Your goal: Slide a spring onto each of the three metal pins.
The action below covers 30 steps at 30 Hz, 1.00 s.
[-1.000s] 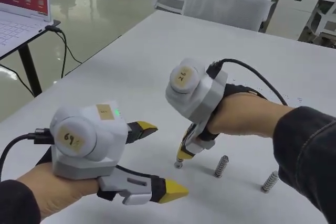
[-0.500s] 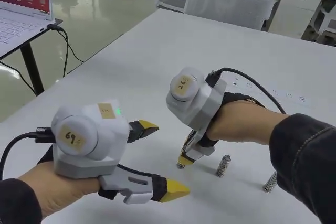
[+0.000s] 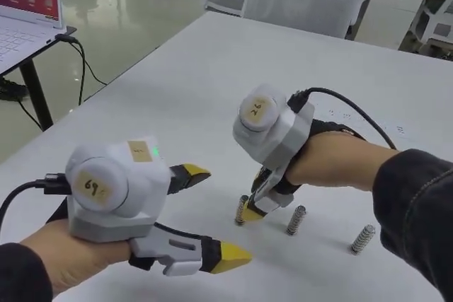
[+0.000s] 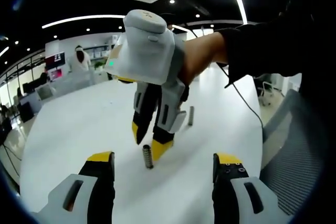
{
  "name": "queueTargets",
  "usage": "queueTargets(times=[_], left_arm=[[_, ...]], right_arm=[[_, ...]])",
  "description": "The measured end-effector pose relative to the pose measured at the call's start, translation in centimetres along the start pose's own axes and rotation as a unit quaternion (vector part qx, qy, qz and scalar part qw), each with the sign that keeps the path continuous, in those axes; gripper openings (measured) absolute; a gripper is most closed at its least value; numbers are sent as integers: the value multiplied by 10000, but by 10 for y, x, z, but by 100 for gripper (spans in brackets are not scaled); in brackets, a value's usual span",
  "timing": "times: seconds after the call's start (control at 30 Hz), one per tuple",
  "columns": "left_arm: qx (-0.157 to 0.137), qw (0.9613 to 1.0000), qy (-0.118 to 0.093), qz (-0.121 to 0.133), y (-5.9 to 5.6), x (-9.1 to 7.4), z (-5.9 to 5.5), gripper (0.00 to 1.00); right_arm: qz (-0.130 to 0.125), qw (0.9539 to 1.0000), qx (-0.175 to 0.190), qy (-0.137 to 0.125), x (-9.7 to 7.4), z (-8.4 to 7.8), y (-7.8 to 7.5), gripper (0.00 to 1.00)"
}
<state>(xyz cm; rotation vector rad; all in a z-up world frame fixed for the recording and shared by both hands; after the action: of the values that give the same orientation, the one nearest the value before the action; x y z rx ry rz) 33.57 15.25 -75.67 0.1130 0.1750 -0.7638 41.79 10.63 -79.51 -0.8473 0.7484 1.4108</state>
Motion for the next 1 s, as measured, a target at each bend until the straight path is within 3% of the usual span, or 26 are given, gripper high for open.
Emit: queueTargets(times=[0.43, 0.77, 1.0], left_arm=[[15, 10000, 61, -34, -2, 2, -2, 73], [13, 9999, 111, -89, -5, 3, -5, 73], [-5, 9999, 102, -99, -5, 4, -5, 73]], right_arm=[[-238, 9979, 408, -447, -30, -22, -12, 43], [-641, 9898, 836, -963, -60, -43, -17, 52], [-980, 9805, 1055, -1335, -84, -53, -18, 54]])
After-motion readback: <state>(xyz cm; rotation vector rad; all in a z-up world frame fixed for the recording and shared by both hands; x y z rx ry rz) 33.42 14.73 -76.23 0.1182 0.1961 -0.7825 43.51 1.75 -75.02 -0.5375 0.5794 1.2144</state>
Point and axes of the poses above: the centre of the closed fingertips' face, and the gripper's own axes: x roughly forward along the fingers, y roughly to its left, z roughly out of its top, the point moved 4 cm from there along -x, roughly backward along the fingers, and after that the axes turned 11 degrees about -y, right-handed, at the moved point
